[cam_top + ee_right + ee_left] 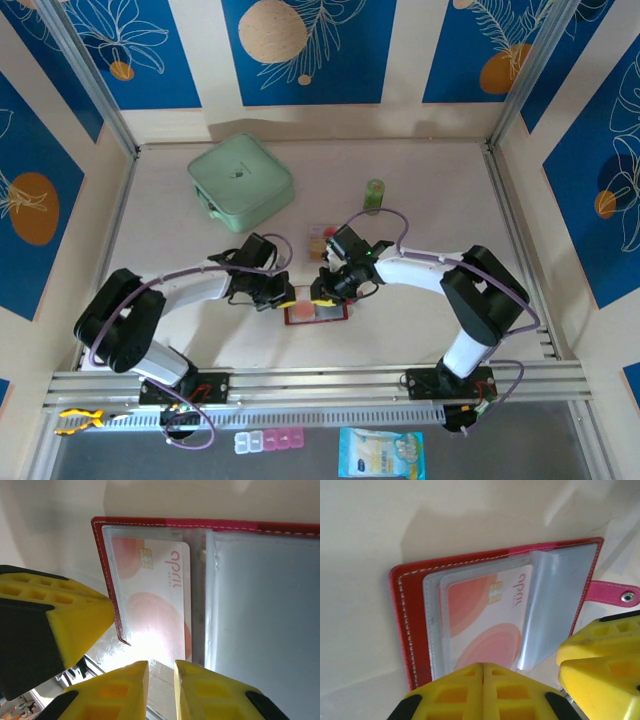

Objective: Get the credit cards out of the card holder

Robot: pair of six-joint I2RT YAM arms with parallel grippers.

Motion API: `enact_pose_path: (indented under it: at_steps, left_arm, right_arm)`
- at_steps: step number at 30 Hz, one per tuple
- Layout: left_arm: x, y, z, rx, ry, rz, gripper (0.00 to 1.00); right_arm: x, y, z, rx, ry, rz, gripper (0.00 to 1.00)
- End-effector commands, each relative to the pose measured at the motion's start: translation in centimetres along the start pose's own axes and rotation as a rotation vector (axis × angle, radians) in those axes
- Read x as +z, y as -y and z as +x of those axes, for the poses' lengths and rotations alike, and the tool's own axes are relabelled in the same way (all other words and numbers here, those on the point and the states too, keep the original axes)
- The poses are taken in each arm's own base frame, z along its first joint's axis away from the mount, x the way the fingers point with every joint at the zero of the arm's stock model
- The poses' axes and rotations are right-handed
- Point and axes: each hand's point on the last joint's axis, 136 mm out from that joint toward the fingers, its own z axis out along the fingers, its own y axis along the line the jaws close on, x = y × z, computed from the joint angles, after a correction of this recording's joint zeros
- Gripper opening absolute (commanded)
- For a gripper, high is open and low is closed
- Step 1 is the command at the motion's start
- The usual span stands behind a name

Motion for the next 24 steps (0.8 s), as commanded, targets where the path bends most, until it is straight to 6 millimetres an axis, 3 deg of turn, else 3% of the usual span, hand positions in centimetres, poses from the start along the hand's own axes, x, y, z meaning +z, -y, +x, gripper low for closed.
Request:
enact_pose_path:
  at_steps: [1,3,24]
  left_arm:
    - [0.5,-0.5,0.4,-0.020,-0.027,0.006,0.03]
    - [0.6,-0.9,0.4,-0.019,-0.026,-0.015,0.00]
    - [0.6,-2.5,0.4,-0.019,-0.018,-0.083,0.00]
  right_arm:
    - [0.2,-0.8,-0.1,-0.003,-0.015,-0.012,0.21]
    - [0.3,-0.7,-0.2,-0.002,-0.017,-0.009,0.21]
    - [1.6,-0.6,-0.7,-0.007,-0.044,-0.006,0.22]
